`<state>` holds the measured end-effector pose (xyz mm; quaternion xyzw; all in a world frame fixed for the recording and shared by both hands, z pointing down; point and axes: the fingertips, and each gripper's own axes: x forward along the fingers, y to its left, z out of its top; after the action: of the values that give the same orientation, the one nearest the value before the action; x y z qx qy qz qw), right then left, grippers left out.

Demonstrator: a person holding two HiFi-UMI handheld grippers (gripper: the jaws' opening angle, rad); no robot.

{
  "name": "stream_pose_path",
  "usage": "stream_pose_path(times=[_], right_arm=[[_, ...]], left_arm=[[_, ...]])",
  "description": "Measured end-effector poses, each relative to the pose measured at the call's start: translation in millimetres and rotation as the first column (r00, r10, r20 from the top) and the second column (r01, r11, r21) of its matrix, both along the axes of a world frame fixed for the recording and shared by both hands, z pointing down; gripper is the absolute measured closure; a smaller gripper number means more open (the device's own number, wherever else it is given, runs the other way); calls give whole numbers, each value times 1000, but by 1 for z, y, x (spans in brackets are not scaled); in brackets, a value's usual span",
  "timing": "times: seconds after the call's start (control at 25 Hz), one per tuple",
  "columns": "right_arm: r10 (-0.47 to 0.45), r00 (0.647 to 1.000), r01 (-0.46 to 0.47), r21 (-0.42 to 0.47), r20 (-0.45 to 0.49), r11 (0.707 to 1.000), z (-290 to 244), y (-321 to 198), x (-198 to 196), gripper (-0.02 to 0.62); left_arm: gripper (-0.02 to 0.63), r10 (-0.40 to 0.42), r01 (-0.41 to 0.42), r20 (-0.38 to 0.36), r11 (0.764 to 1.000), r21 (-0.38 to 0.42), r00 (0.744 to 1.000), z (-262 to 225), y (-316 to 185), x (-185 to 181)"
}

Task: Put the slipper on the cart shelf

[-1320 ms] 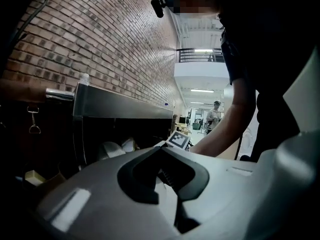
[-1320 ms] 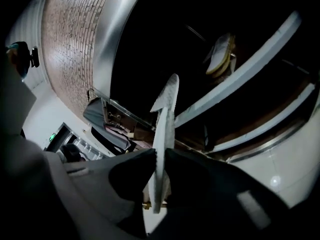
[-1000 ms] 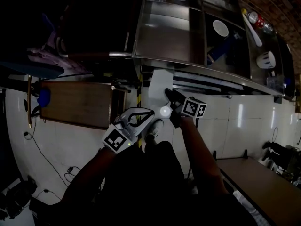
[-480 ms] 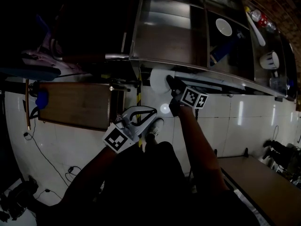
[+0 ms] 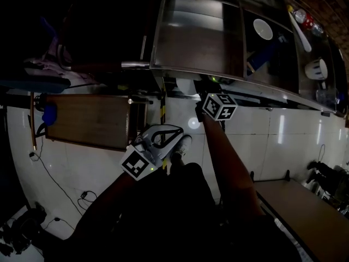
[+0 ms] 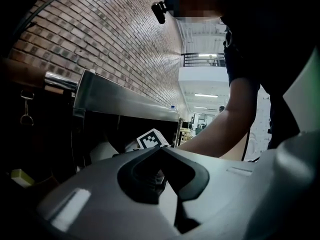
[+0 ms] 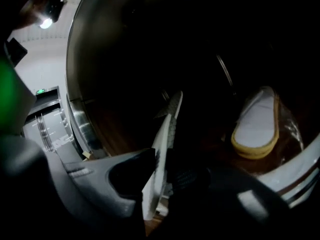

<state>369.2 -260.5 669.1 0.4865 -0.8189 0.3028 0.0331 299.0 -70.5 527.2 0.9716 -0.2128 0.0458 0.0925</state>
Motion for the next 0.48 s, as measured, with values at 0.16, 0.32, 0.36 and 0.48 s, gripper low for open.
stream_pose_path(times=[0.16,0.32,0.36,0.48], right_arm=[[29,998,-25,80,-56,996,-6,-11,5,525],[53,992,-43,92,-111,995,-4,-19,9,518],[64,990,-53,86,-125,995,-1,-21,11,513],[103,983,-91,83,-152,992,5,-27,20,490]], left_arm=[[603,8,-8,0,1000,23,1000,-2,2,2],[603,4,-4,-15,1000,-23,1000,2,7,3],[603,5,-5,-18,1000,-25,1000,2,7,3],[603,22,-23,-17,1000,-5,1000,2,10,5]])
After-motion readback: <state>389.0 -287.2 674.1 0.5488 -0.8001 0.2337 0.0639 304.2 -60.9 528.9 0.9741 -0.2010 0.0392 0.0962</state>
